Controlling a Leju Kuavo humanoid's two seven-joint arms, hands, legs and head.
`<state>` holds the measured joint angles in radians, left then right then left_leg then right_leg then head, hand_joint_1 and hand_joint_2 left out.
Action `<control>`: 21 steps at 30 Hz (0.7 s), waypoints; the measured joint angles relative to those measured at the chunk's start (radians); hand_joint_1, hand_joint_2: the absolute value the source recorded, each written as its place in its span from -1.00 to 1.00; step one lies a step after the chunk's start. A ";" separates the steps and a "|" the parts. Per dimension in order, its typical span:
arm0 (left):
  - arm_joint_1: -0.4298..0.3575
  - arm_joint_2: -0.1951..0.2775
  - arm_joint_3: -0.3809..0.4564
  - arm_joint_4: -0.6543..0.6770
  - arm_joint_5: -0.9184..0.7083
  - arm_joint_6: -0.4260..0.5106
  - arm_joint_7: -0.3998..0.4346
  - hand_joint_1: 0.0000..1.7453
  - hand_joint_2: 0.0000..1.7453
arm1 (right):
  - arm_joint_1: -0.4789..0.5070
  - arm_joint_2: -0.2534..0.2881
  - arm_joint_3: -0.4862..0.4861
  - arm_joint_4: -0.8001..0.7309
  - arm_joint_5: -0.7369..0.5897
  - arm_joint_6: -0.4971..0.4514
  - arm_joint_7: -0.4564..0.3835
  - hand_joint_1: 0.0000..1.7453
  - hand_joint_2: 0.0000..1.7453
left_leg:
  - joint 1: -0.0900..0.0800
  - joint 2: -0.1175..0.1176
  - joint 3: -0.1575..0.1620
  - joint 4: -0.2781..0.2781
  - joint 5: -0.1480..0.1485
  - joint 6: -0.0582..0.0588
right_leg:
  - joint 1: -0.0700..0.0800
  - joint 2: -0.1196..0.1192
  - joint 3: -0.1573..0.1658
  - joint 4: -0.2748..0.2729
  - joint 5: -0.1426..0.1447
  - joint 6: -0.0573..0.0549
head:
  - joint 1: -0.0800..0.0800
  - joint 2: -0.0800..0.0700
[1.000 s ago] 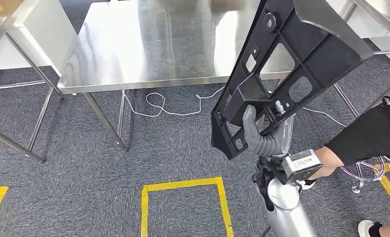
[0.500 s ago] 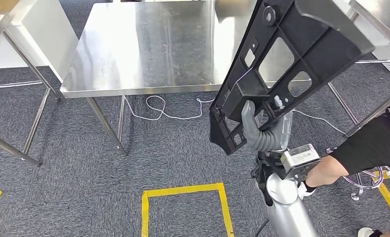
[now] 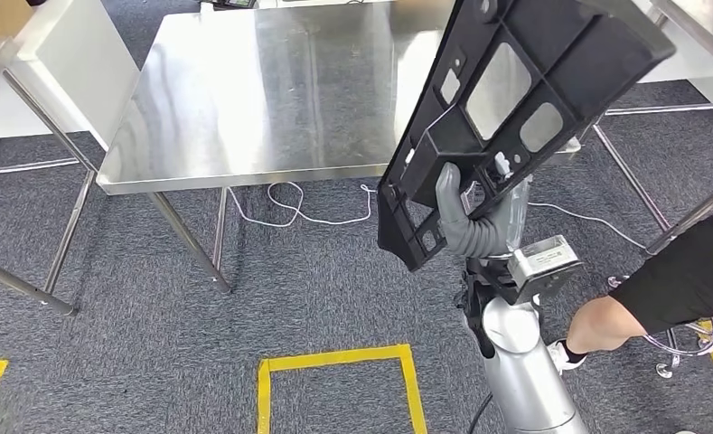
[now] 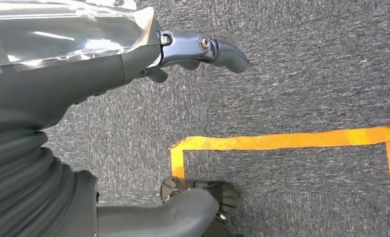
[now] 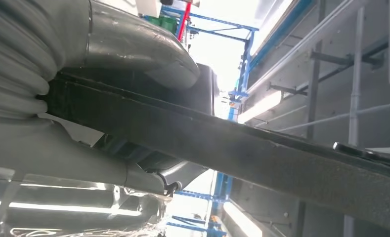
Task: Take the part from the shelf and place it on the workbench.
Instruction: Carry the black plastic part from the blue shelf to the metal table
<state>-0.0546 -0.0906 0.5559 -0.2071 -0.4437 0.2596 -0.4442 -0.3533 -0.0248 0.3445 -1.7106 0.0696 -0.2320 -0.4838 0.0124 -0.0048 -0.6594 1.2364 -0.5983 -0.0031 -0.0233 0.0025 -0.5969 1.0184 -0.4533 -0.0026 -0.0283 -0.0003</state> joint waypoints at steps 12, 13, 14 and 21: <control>0.004 0.008 0.002 0.000 0.002 -0.007 0.000 -1.00 1.00 | -0.009 0.020 0.031 0.016 -0.007 0.001 0.018 1.00 1.00 | -0.014 0.000 0.067 -0.234 0.156 0.060 | 0.016 0.005 0.049 0.036 -0.053 0.034 | 0.002 0.000; 0.004 0.008 0.002 0.000 0.002 -0.007 0.000 -1.00 1.00 | -0.010 0.021 0.032 0.016 -0.007 0.001 0.019 1.00 1.00 | -0.013 -0.001 0.075 -0.238 0.155 0.065 | 0.015 0.004 0.025 0.079 -0.071 0.034 | 0.003 0.000; 0.004 0.009 0.002 0.000 0.002 -0.007 0.000 -1.00 1.00 | -0.012 0.022 0.034 0.016 -0.007 0.001 0.018 1.00 1.00 | -0.013 -0.002 0.080 -0.239 0.152 0.068 | 0.013 0.004 -0.009 0.139 -0.092 0.034 | 0.004 0.000; 0.007 0.009 0.002 0.000 -0.003 -0.018 0.003 -1.00 1.00 | -0.004 0.024 0.041 0.024 0.010 -0.003 0.024 1.00 1.00 | -0.014 -0.006 0.125 -0.237 0.111 0.059 | 0.012 0.000 -0.053 0.051 0.009 0.059 | 0.009 0.000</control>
<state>-0.0472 -0.0815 0.5577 -0.2069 -0.4470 0.2412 -0.4408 -0.3574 -0.0010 0.3857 -1.6866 0.0794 -0.2351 -0.4594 -0.0016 -0.0113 -0.5345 0.9994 -0.4878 0.0556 -0.0112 0.0028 -0.6499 1.0698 -0.4439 0.0568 -0.0189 -0.0004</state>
